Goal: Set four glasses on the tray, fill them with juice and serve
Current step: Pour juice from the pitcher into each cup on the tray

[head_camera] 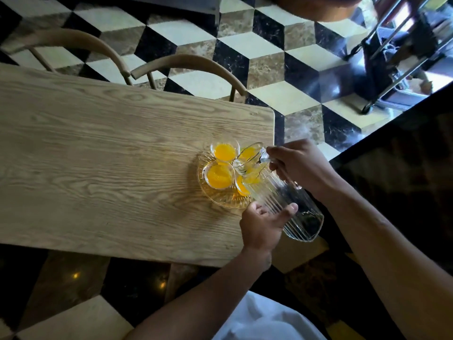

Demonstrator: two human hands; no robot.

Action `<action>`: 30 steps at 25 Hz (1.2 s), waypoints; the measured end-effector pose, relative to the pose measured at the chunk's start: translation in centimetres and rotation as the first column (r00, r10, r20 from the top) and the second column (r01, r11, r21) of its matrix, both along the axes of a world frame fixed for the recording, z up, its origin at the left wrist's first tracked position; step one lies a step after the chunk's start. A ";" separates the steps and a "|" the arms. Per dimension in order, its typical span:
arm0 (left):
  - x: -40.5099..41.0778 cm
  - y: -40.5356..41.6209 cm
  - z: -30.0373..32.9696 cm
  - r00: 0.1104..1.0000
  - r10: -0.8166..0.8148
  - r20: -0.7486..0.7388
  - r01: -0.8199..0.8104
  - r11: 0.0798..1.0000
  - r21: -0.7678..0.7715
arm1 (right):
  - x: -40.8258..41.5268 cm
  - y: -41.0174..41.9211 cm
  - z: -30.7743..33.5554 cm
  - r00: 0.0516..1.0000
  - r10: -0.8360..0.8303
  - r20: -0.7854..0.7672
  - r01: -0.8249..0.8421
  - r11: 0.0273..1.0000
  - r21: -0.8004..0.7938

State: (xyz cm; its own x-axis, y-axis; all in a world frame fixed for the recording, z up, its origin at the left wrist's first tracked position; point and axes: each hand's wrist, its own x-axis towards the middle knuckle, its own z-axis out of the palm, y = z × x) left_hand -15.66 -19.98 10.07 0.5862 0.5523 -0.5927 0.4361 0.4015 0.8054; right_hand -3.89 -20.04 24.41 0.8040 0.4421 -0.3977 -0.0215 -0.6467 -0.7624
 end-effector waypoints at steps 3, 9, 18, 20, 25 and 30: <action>-0.8 -0.9 0.5 1.000 -0.004 0.007 0.003 0.996 0.085 | -0.9 -3.0 0.7 0.999 -0.038 -0.026 0.041 0.993 0.111; -3.0 -2.3 1.9 1.000 -0.020 0.008 0.018 0.973 0.230 | -2.9 -7.6 1.5 0.999 -0.013 -0.051 0.028 0.955 0.294; -10.0 1.0 4.5 0.999 -0.022 0.037 0.006 0.917 0.400 | -7.0 -7.3 1.0 0.973 0.200 -0.116 -0.117 0.859 0.499; -11.6 2.3 4.9 0.999 0.011 0.041 -0.027 0.905 0.424 | -8.3 -5.9 1.1 0.961 0.234 -0.147 -0.125 0.843 0.524; -14.1 6.7 5.2 0.995 0.094 0.044 -0.104 0.906 0.411 | -10.5 -1.6 0.5 0.939 0.323 -0.120 -0.216 0.824 0.523; -14.9 14.8 3.7 0.999 0.006 0.041 -0.022 0.907 0.421 | -11.0 4.3 -1.3 0.922 0.375 -0.095 -0.280 0.817 0.504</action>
State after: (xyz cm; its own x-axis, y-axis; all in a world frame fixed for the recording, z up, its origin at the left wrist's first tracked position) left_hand -30.55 -5.22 13.76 0.5941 0.7541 -0.2800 0.3983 0.0266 0.9169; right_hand -14.84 -15.77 23.14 0.5119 0.8366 -0.1952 -0.0419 -0.2027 -0.9784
